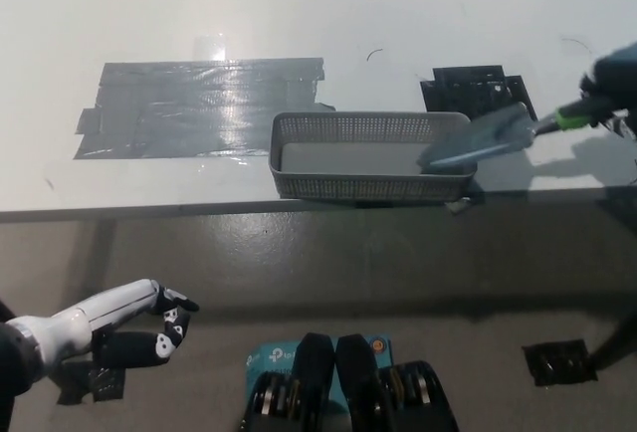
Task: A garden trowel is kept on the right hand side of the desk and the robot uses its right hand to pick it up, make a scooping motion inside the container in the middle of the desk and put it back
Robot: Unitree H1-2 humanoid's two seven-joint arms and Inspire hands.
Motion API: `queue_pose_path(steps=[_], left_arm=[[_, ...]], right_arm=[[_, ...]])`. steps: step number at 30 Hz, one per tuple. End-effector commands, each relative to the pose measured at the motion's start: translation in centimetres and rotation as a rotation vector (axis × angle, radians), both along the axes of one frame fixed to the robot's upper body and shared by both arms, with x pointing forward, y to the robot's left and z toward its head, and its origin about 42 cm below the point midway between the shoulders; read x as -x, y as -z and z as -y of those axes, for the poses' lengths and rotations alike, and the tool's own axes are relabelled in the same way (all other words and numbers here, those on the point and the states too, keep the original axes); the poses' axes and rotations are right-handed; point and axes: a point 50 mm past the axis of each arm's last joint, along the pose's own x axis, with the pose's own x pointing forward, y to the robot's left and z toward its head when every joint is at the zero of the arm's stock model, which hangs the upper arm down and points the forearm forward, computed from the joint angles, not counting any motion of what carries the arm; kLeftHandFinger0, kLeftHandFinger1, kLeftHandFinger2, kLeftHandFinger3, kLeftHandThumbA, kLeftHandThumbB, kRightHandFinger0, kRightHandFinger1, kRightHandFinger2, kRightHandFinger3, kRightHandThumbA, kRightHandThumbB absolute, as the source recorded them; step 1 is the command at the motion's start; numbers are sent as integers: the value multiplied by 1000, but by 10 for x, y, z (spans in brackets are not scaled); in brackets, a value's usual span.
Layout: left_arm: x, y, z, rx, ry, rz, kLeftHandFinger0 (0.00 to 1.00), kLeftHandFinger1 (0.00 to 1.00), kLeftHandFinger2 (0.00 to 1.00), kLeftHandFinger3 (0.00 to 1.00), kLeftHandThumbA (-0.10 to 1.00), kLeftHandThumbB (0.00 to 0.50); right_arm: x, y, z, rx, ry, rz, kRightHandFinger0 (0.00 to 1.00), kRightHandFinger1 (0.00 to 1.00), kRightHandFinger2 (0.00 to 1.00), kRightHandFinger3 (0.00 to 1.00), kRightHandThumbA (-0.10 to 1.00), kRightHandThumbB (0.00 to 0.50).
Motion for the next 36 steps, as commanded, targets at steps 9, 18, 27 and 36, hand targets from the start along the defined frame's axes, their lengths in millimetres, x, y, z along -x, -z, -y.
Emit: queue_pose_path(steps=[9,18,27,36], left_arm=[[-7,-14,0,-10,12,27,1000,843,864,1000,1000,439],[-5,-23,3,-4,28,53,1000,861,891,1000,1000,380],[-7,-28,2,-12,15,59,1000,881,894,1000,1000,371],[-11,-27,2,-27,15,59,1000,860,869,1000,1000,396]], right_arm=[[-4,-107,-50,0,-115,219,0,283,535,39,-100,90],[6,-101,-56,66,-169,254,0,86,381,292,-100,114],[3,-92,-45,176,-124,261,0,48,201,727,-100,0],[-9,-74,-33,278,34,213,605,752,865,887,-100,0]])
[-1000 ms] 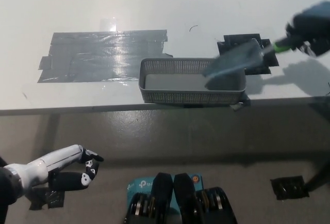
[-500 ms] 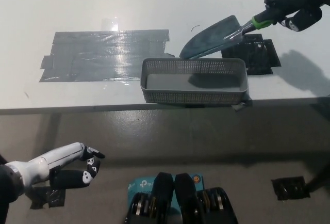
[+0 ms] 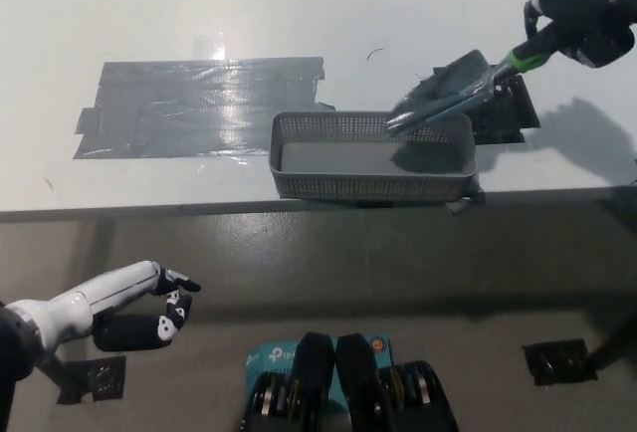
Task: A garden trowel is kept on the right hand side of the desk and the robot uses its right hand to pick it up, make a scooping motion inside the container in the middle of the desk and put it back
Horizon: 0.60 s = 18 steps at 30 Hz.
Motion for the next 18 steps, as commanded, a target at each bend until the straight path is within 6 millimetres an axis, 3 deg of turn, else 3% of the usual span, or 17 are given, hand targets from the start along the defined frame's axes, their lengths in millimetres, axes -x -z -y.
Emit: queue_pose_path(steps=[1,2,3,4,6,8,9,10,13,14,16,17,18], left_arm=[[-5,-15,-2,-26,12,17,1000,853,861,1000,1000,402],[-5,-15,-2,-28,14,18,1000,851,858,1000,1000,402],[-5,-17,-1,-32,23,24,1000,839,852,1000,1000,398],[-5,-17,-1,-32,24,26,1000,829,848,1000,1000,391],[-5,-18,-2,-25,22,23,1000,832,852,1000,1000,392],[-5,-17,-2,-22,22,22,1000,831,858,1000,1000,390],[-7,-19,-1,-17,25,24,1000,831,860,1000,1000,391],[-7,-18,-1,-21,21,24,1000,837,861,1000,1000,394],[-8,-20,-1,-30,21,31,1000,835,853,1000,1000,399],[-8,-20,-1,-27,25,34,985,826,847,1000,1000,395],[-8,-20,-1,-27,26,34,972,824,845,1000,1000,393],[-8,-20,0,-35,21,32,978,826,847,1000,1000,410],[-8,-20,0,-32,20,31,981,824,843,1000,1000,414]], right_arm=[[-3,-26,20,62,108,86,759,899,986,910,-100,0],[-4,-26,21,64,109,87,766,906,992,911,-100,0],[-4,-25,19,79,112,96,577,694,809,881,-76,0],[-3,-24,18,81,110,98,406,542,672,836,6,0],[-2,-22,14,74,86,102,199,341,491,803,57,0],[-1,-20,11,77,85,105,60,191,354,805,49,0],[0,-20,10,81,89,112,3,155,344,827,63,0],[-1,-17,8,90,97,112,0,23,232,822,66,0],[-2,-11,3,96,69,125,1,10,210,800,23,0],[-2,-10,2,96,63,125,28,61,259,842,35,0],[-2,-9,2,97,63,125,0,68,264,857,51,0],[0,-8,-4,106,46,121,41,109,285,928,89,0],[1,-7,-7,105,42,122,38,105,275,916,107,0]])
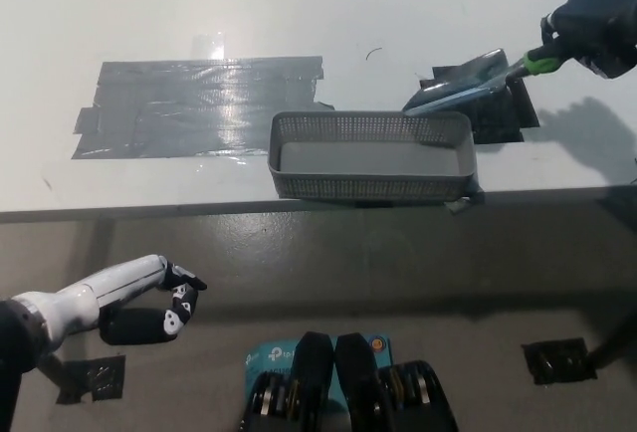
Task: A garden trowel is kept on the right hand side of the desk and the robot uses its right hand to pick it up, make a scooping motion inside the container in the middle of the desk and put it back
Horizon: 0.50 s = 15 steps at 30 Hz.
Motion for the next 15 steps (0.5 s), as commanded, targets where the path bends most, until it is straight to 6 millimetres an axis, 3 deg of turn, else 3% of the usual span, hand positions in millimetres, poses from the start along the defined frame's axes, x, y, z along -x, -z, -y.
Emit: queue_pose_path(steps=[1,3,4,6,9,10,11,15], left_arm=[[-4,-16,-4,-27,4,24,996,828,846,1000,1000,417],[-5,-17,-4,-33,6,26,1000,839,860,1000,1000,425],[-6,-17,-4,-33,5,27,1000,830,849,1000,1000,422],[-6,-18,-4,-34,8,30,1000,813,838,1000,1000,424],[-7,-19,-4,-34,16,31,1000,817,840,1000,1000,424],[-7,-19,-4,-32,15,32,1000,812,836,1000,1000,433],[-7,-19,-4,-31,14,34,999,807,833,1000,1000,437],[-7,-18,-6,-18,7,25,1000,821,850,1000,1000,435]], right_arm=[[6,-24,-10,15,-15,102,7,23,202,896,92,0],[8,-22,-20,3,-32,98,0,4,166,813,-9,0],[9,-21,-23,-2,-40,99,0,0,99,774,-39,0],[13,-18,-28,-11,-67,107,0,1,58,735,-65,0],[19,-12,-33,-15,-102,110,0,7,22,631,-42,0],[22,-9,-33,-8,-104,101,0,51,77,636,14,0],[23,-7,-33,-10,-106,95,0,11,37,611,25,0],[26,-5,-26,-17,-123,101,0,39,71,632,9,0]])
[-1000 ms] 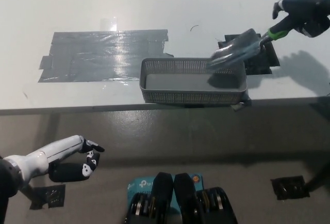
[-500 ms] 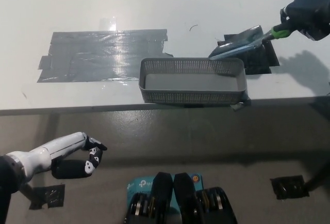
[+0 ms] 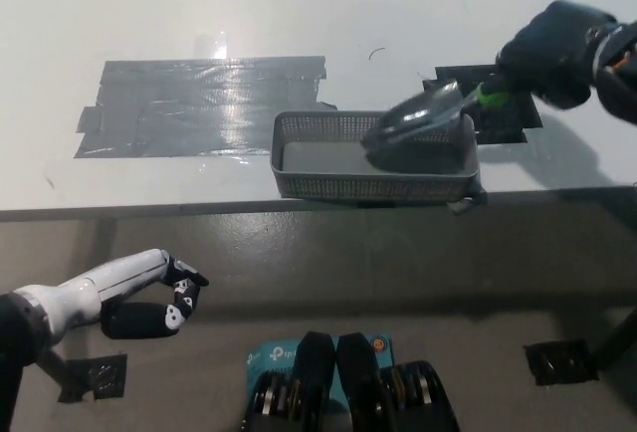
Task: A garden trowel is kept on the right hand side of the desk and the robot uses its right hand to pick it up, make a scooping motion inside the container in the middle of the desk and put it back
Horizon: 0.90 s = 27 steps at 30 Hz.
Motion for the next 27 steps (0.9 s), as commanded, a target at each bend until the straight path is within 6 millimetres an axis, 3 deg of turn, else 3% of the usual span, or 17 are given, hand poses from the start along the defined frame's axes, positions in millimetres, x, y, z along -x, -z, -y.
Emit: queue_pose_path(steps=[1,2,3,4,6,8,9,11,12,16,18,20,21,23,25,26,27], left_arm=[[-3,-13,-8,-12,-6,14,1000,823,853,1000,1000,448],[-2,-12,-8,-16,-9,15,1000,824,852,1000,1000,455],[-3,-11,-9,-18,-12,15,1000,823,849,1000,1000,469],[-3,-10,-10,-15,-17,9,1000,822,846,1000,1000,482],[-4,-9,-10,-21,-13,6,1000,819,843,1000,1000,481],[-4,-9,-9,-23,-14,8,1000,819,837,1000,1000,477],[-4,-9,-9,-23,-10,8,1000,819,837,1000,1000,474],[-5,-9,-8,-27,-5,7,985,803,827,1000,1000,476],[-5,-9,-8,-28,-6,7,987,805,826,1000,1000,490],[-5,-11,-7,-22,2,13,985,802,822,1000,1000,469],[-6,-12,-5,-32,5,17,999,808,827,1000,1000,466],[-7,-14,-4,-32,8,22,995,802,825,1000,1000,460],[-7,-16,-3,-31,11,25,995,802,825,1000,1000,461],[-6,-19,-2,-23,16,30,1000,822,846,1000,1000,436],[-6,-20,-2,-20,17,32,1000,824,850,1000,1000,430],[-6,-20,-3,-24,16,33,1000,831,858,1000,1000,432],[-6,-20,-3,-29,15,32,1000,837,862,1000,1000,433]], right_arm=[[4,-35,10,-19,-14,107,0,27,60,613,2,0],[4,-35,11,-18,-15,110,0,1,23,510,-93,0],[4,-37,15,-15,-13,110,0,22,75,510,-100,0],[5,-38,19,-23,-21,109,0,18,77,424,-100,1],[7,-37,25,-24,-19,112,0,85,187,395,-26,9],[6,-35,27,-2,2,111,0,113,258,567,52,0],[6,-32,30,5,5,115,0,65,235,515,30,0],[6,-28,33,7,22,111,0,93,309,730,98,0],[4,-25,33,34,37,109,0,124,341,821,211,0],[1,-21,28,37,35,112,0,1,192,634,252,0],[0,-19,19,45,6,119,0,3,204,544,113,0],[2,-19,11,27,-12,124,0,40,296,565,51,0],[2,-18,6,30,-22,127,0,64,375,639,50,0],[4,-16,-2,31,-42,126,0,90,454,574,28,0],[4,-8,-12,6,-89,129,0,99,486,421,-58,0],[4,-7,-15,2,-89,125,0,124,520,490,-60,0],[4,-3,-17,-17,-122,132,0,122,518,442,-87,1]])
